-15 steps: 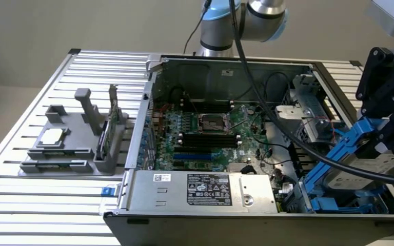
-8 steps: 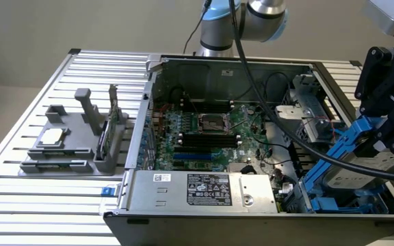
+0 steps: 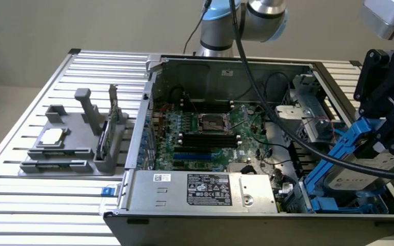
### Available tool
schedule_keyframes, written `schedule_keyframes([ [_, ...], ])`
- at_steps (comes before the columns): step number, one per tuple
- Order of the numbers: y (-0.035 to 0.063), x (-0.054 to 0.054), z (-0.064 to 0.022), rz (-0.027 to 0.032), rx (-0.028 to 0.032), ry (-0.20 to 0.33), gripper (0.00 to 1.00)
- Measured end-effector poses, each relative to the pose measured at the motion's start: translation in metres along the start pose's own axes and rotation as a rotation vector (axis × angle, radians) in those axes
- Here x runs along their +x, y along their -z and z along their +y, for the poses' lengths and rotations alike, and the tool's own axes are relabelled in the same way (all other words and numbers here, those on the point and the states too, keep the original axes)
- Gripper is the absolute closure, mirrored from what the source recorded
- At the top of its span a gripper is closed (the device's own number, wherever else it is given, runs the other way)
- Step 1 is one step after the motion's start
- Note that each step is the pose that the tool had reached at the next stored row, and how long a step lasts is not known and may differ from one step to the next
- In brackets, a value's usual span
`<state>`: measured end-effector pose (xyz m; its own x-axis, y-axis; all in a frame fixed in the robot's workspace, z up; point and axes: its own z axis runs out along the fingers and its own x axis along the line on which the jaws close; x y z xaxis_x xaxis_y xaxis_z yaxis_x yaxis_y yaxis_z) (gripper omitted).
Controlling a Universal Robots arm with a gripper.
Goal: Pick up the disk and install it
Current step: 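Insert the disk into the insertion slot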
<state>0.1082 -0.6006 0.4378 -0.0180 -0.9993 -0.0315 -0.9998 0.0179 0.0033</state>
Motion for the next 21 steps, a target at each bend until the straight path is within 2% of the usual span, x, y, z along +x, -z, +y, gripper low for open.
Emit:
schedule_keyframes([
  [5,-0.0031,-0.001,0.0,0.0022,0.0001,-0.001,0.67],
  [21,-0.011,-0.006,0.0004,0.0042,0.0006,-0.002,0.67],
])
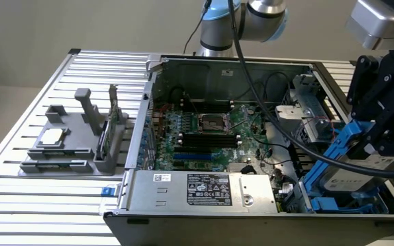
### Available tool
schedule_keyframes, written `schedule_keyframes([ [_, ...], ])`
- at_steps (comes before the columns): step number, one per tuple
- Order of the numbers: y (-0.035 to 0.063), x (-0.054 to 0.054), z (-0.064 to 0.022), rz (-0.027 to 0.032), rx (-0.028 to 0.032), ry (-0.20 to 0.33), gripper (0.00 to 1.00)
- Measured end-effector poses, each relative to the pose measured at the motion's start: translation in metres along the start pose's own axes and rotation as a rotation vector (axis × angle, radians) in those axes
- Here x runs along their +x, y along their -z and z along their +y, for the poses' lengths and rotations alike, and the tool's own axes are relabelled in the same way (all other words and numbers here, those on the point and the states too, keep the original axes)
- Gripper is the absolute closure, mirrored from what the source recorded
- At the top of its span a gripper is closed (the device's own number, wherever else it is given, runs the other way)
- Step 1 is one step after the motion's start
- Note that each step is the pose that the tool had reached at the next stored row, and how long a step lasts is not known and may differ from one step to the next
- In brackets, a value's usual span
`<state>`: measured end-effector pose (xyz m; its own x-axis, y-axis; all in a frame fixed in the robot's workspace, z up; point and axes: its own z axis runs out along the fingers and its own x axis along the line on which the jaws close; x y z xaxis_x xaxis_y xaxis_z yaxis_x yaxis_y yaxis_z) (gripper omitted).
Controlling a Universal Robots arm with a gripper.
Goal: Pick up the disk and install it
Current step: 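Insert the disk into the insertion slot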
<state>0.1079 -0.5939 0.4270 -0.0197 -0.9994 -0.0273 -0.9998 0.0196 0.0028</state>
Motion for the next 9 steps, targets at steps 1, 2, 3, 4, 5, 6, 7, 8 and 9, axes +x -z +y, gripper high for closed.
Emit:
schedule_keyframes([
  [1,-0.0003,-0.0001,0.0,0.0004,0.0001,0.0,0.67],
  [2,-0.0007,-0.0002,0.0,0.0007,0.0001,0.0,0.67],
  [3,-0.0011,-0.0003,0.0,0.0009,0.0002,0.0,0.67],
  [4,-0.0016,-0.0005,0.0,0.0008,0.0001,0.0,0.67],
  [5,-0.0018,-0.0007,0.0,0.0015,0.0002,0.0,0.66],
  [6,-0.0022,-0.0008,0.0,0.0017,0.0003,0.0,0.66],
  [7,-0.0026,-0.001,0.0,0.0018,0.0003,0.0,0.59],
  [8,-0.0031,-0.0013,0.0,0.002,0.0004,0.0,0.59],
  [9,-0.0035,-0.0015,0.0,0.0024,0.0004,0.0,0.59],
])
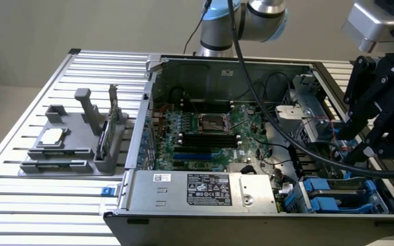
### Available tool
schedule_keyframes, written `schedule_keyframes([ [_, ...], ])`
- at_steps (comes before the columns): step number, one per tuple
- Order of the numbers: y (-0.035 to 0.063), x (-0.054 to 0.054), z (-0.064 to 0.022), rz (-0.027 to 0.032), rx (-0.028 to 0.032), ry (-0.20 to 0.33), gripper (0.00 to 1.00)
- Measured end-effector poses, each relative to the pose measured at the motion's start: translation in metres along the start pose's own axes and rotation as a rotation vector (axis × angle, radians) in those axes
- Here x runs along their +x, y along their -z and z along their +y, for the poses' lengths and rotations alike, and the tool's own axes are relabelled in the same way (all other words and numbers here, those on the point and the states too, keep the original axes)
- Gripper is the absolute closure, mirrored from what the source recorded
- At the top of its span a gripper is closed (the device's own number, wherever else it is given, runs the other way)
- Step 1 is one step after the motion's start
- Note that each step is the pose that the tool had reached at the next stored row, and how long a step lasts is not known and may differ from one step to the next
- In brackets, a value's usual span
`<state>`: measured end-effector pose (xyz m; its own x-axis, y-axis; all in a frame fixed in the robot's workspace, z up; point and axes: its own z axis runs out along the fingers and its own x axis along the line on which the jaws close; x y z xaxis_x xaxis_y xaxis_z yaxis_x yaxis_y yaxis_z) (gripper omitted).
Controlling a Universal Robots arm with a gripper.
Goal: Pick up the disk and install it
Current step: 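Insert the disk into the insertion slot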
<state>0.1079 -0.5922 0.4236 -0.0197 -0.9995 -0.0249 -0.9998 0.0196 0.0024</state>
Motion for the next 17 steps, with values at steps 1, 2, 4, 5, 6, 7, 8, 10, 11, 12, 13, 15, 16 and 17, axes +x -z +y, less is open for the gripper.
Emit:
schedule_keyframes([
  [1,-0.0003,-0.0004,0.0,0.0006,0.0003,0.0,0.59],
  [2,-0.0007,-0.0009,0.0,0.0011,0.0009,0.0,0.59],
  [4,-0.001,-0.0023,0.0001,0.0034,0.004,0.0,0.59],
  [5,-0.001,-0.003,-0.0001,0.0047,0.0057,0.0,0.59],
  [6,-0.001,-0.0035,-0.0003,0.0057,0.007,0.0,0.59],
  [7,-0.001,-0.004,-0.0007,0.007,0.0082,0.0,0.59],
  [8,-0.0011,-0.0044,-0.0009,0.0083,0.0098,0.0,0.59],
  [10,-0.001,-0.005,-0.0019,0.0115,0.0131,0.001,0.59],
  [11,-0.0011,-0.0053,-0.0023,0.013,0.0148,0.001,0.59],
  [12,-0.0011,-0.0057,-0.0029,0.0147,0.0165,0.001,0.59],
  [13,-0.0011,-0.0061,-0.0033,0.0166,0.0183,0.001,0.59],
  [15,-0.0011,-0.007,-0.0044,0.0203,0.0214,0.001,0.62],
  [16,-0.0011,-0.0074,-0.005,0.0218,0.0228,0.002,0.68],
  [17,-0.0012,-0.0078,-0.0055,0.0234,0.0241,0.002,0.68],
])
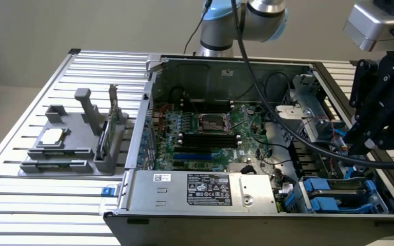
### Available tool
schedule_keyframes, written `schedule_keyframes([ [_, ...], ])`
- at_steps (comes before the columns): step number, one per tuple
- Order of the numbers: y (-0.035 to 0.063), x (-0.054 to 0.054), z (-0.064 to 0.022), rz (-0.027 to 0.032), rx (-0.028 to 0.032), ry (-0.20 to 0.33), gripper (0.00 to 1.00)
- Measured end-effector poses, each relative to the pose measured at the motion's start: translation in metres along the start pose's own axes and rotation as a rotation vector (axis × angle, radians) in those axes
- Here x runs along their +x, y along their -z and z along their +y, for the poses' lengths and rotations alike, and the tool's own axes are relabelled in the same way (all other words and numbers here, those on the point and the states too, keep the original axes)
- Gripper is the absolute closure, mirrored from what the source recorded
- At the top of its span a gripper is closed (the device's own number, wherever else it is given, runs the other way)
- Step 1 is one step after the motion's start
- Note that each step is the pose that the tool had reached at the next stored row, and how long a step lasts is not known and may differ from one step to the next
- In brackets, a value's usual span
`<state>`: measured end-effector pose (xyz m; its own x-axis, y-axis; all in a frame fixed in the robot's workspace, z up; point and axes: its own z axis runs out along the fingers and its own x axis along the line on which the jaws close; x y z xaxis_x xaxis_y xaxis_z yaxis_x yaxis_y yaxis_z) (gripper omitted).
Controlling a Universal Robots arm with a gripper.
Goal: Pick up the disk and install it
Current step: 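Insert the disk into the insertion slot, then insert the first disk wire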
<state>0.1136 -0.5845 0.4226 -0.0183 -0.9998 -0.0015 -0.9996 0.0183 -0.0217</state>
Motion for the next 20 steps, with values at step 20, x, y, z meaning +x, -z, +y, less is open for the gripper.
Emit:
schedule_keyframes([
  [20,-0.0001,-0.0003,-0.0006,0.0013,0.0004,-0.008,0.75],
])
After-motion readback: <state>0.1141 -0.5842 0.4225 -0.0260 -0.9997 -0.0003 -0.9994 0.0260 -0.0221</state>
